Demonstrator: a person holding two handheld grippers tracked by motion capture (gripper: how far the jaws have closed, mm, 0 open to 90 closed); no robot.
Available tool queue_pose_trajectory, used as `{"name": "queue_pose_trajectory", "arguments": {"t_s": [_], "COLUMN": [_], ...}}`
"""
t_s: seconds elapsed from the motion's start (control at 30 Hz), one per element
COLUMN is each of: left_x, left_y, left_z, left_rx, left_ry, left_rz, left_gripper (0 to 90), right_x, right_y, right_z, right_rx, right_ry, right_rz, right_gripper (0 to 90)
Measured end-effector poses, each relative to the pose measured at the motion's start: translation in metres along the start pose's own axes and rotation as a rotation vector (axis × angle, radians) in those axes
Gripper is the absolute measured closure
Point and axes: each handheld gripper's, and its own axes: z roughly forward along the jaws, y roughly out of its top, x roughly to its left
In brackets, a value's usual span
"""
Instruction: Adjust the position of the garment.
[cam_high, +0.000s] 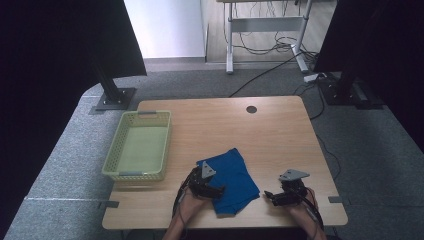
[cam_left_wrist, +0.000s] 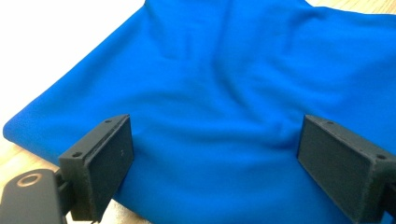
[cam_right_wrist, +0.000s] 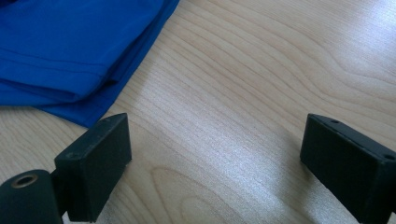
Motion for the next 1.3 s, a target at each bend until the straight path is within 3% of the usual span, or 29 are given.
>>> {"name": "queue_pose_trajectory", "arguments": {"t_s": [0.17, 0.37, 0.53, 0.73, 1.0, 1.2, 1.3], "left_x": [0.003, 0.016, 0.024, 0.025, 0.026, 0.026, 0.026], "left_y": [-0.007, -0.022, -0.034, -0.036, -0.039, -0.038, -0.038], "left_z": [-0.010, -0.028, -0.036, -0.038, -0.040, -0.040, -0.040], "left_rx": [-0.006, 0.005, 0.006, 0.012, 0.026, 0.026, 0.027], "left_ry": [-0.005, 0.004, 0.016, 0.010, 0.029, 0.031, 0.033], "left_rz": [-0.012, -0.041, -0.069, -0.057, -0.043, -0.045, -0.046], "left_gripper": [11.4, 11.5, 11.4, 10.4, 7.5, 7.5, 7.5], "right_x": [0.000, 0.002, 0.007, 0.022, 0.056, 0.078, 0.082], "right_y": [0.000, 0.001, 0.010, 0.025, 0.051, 0.051, 0.049], "right_z": [0.000, -0.001, -0.005, -0.001, 0.017, 0.036, 0.042], "right_rx": [-0.001, -0.008, -0.044, -0.049, -0.062, -0.035, -0.018], "right_ry": [0.000, 0.004, 0.021, 0.050, 0.165, 0.244, 0.252], "right_rz": [0.000, -0.013, -0.024, -0.081, -0.177, -0.216, -0.220], "right_gripper": [8.9, 10.9, 11.4, 11.9, 12.0, 11.3, 10.4]}}
